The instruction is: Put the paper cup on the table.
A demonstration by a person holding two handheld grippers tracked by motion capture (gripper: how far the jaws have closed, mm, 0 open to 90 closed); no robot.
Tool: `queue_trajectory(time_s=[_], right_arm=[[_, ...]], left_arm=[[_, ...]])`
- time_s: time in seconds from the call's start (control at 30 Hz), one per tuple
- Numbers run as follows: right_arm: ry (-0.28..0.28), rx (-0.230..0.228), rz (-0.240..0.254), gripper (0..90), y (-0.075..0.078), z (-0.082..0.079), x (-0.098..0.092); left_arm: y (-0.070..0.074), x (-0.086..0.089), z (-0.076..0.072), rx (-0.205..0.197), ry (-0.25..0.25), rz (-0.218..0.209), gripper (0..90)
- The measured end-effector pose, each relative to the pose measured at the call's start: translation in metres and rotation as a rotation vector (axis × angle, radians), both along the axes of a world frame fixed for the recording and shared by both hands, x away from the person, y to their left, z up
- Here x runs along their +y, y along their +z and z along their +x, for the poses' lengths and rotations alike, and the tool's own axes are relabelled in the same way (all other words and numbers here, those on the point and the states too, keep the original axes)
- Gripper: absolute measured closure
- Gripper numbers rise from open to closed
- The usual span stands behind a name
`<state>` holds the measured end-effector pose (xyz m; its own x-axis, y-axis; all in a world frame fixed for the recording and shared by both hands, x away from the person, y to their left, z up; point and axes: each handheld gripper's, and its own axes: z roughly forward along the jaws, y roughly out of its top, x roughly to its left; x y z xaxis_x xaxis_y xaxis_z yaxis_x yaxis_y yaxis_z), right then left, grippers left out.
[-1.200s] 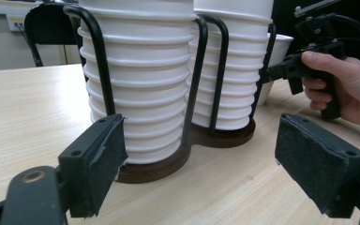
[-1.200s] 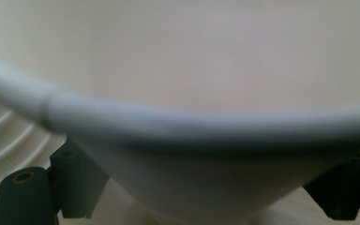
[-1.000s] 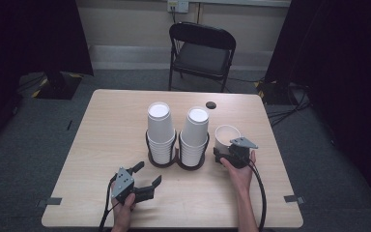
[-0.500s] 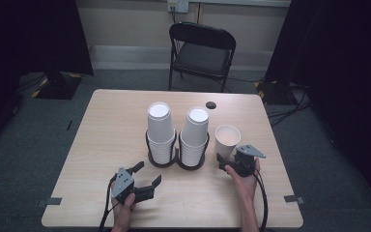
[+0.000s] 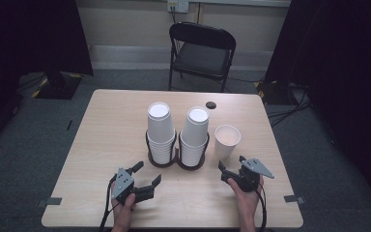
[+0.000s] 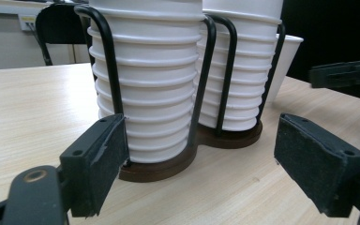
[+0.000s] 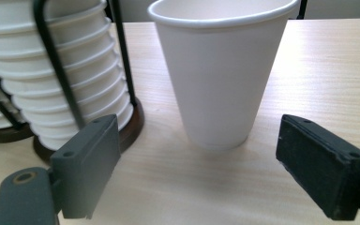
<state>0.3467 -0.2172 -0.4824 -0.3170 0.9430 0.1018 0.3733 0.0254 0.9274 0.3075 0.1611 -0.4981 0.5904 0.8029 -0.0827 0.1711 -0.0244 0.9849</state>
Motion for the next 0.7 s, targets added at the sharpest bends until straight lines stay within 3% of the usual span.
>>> queue_trajectory(time_s=[0.13, 0.3, 0.53, 0.63, 0.7], right_arm=[[0.028, -0.036, 0.015, 14.3, 0.002, -0.013, 0.004], [0.033, -0.09, 0.026, 14.3, 0.003, -0.03, 0.01], [0.064, -0.162, 0.044, 14.3, 0.001, -0.047, 0.023], [0.096, -0.164, 0.082, 14.5, -0.003, -0.051, 0.028], [0.087, -0.172, 0.05, 14.5, -0.006, -0.052, 0.032]], left_arm=[[0.0, 0.0, -0.002, -0.001, 0.022, 0.003, 16.9], [0.001, 0.0, -0.003, 0.034, 0.064, 0.008, 16.9], [0.001, 0.002, -0.005, 0.036, 0.068, 0.003, 16.4], [0.001, 0.001, -0.005, 0.033, 0.069, 0.001, 16.4], [0.001, 0.001, -0.005, 0.034, 0.08, 0.001, 16.3]])
